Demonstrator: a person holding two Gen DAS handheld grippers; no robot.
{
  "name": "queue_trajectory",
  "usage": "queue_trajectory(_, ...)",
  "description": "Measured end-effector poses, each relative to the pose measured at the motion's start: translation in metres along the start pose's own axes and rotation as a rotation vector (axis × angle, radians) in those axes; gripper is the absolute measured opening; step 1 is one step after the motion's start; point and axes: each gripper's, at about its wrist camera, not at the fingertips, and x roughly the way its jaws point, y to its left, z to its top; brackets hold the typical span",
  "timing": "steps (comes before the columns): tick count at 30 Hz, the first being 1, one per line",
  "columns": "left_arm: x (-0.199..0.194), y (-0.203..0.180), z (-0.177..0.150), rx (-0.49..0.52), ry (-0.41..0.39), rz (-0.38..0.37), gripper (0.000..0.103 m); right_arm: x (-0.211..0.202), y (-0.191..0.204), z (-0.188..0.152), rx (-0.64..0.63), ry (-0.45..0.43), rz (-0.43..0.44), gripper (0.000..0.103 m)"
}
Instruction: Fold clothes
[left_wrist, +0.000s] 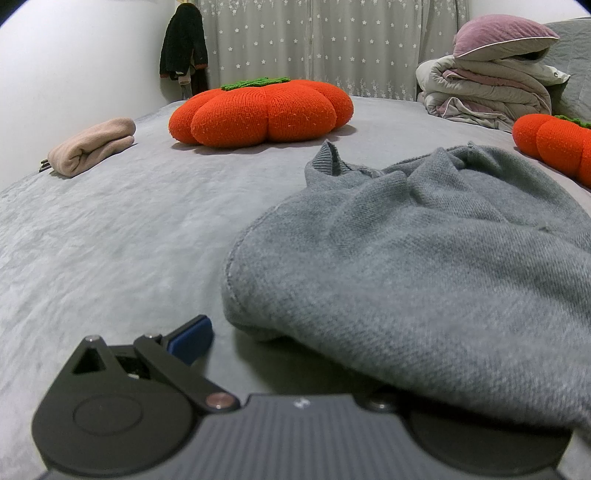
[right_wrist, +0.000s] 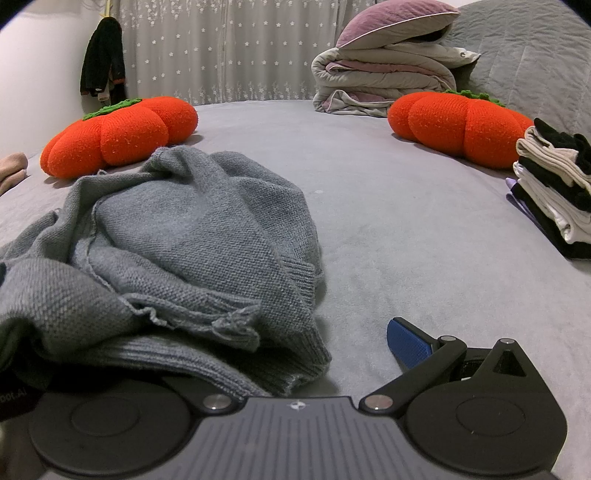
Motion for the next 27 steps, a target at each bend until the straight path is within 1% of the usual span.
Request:
queue_trajectory(22,-0.0008,-0.0006,-0.0003,0.005,-0.001,0.005,0.103,0.0003,-0.0014,-0.0006,0.003,-0.001,-0.002,0.103)
queue_trajectory(27,0.0008,-0.0015,-0.0004,0.005,0.000,0.022,0.103,-0.0005,-0.0019,-0.0010,0.005,-0.002,-0.003,0.103)
